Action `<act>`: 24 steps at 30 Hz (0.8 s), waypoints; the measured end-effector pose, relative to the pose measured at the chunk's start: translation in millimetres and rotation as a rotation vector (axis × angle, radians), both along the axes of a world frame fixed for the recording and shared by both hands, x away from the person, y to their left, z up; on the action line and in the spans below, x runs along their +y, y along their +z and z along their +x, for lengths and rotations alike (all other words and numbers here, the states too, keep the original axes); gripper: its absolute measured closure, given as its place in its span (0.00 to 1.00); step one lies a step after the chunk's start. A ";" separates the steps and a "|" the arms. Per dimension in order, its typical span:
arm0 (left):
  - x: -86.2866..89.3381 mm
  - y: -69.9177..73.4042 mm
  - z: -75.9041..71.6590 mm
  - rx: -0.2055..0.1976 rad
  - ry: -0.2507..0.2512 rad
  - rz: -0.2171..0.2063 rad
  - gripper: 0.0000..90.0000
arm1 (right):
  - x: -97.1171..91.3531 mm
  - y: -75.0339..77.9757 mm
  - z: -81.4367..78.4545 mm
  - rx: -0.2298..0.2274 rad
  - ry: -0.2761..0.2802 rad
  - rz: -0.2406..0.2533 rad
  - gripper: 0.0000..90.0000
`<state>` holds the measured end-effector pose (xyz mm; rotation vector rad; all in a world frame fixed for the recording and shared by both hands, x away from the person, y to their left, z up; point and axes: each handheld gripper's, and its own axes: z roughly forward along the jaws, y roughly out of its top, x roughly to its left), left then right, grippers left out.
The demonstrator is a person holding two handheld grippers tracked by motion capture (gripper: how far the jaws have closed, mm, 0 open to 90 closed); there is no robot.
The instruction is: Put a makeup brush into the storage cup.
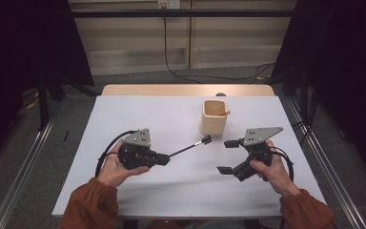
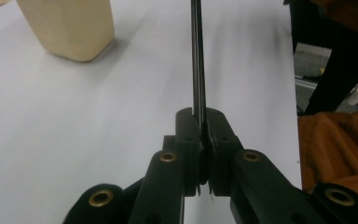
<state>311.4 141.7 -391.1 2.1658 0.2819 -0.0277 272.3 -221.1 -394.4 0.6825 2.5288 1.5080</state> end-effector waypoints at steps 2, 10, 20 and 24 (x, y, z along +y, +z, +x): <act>-0.4 0.3 -0.2 -0.013 0.010 -0.023 0.95 | 0.1 0.2 0.1 0.001 0.001 0.018 0.09; -2.5 -0.1 -1.3 -0.031 0.040 -0.107 0.95 | 1.1 1.7 1.2 0.007 -0.003 0.073 0.14; -9.3 -4.2 -3.5 -0.055 0.040 -0.127 0.95 | 6.8 3.8 1.7 0.002 0.013 0.091 0.15; -10.1 -4.3 -3.7 -0.060 0.051 -0.144 0.95 | 8.8 5.0 1.2 -0.013 0.002 0.067 0.16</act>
